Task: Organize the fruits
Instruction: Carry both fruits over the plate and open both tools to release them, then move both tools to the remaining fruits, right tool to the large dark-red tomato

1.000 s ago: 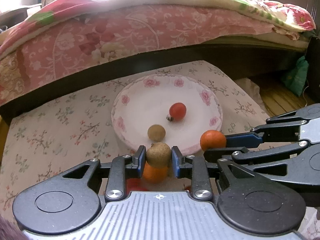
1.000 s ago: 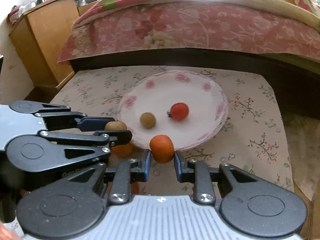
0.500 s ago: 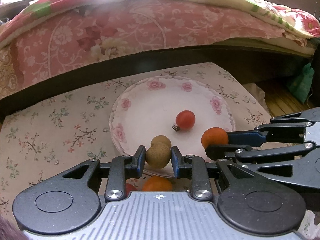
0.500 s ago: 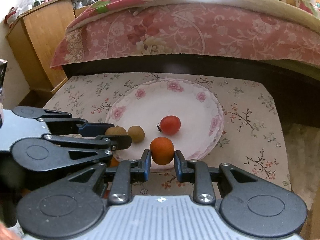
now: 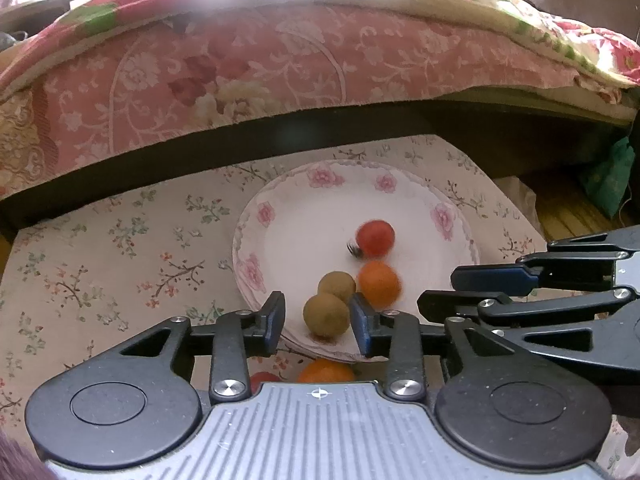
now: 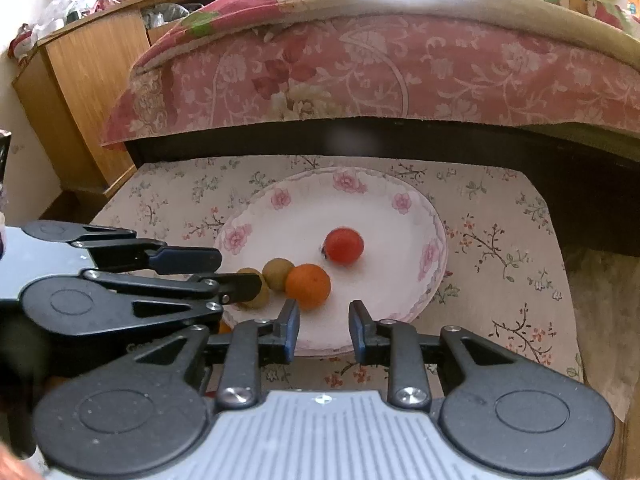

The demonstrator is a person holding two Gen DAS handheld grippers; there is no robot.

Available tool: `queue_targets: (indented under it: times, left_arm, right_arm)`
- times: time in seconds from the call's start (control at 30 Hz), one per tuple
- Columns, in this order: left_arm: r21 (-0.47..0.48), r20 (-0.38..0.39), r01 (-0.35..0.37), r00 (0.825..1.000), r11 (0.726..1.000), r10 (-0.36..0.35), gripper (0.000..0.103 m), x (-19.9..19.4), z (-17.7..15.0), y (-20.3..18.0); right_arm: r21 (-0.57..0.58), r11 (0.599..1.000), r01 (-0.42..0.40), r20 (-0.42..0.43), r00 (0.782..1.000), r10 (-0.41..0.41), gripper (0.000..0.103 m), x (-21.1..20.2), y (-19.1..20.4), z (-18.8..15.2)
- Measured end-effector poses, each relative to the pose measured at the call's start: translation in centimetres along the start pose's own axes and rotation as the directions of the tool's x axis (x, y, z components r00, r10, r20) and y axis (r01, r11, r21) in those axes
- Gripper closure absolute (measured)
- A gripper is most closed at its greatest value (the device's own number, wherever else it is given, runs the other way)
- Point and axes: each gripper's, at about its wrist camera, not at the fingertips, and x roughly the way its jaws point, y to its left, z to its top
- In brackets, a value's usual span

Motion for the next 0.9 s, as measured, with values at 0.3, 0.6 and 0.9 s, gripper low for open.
queue_targets:
  times: [0.3,0.6,0.9]
  left_arm:
    - [0.019,-0.005,-0.012,1.0,1.0,0.012,0.058,-0.3,-0.4,-0.1]
    - [0.021,-0.007,-0.025,1.0,0.999,0.025,0.056,-1.8,-1.3,0.2]
    - [0.022,-0.021,-0.032,0.999,0.999,0.032,0.053,-3.6,-2.7,0.3]
  right_arm:
    - [0.003,1.0,-0.007,0.005,1.0,0.007,0.074,-0.6,0.2,-0.1]
    - [-0.017,0.999,-0.034,-0.02,0.999,0.034,0.074,-1.1,1.2,-0.7]
    - [-0.028,0.997,-0.073,-0.055,0.996,0.071,0.069,-2.1,2.2,-2.1]
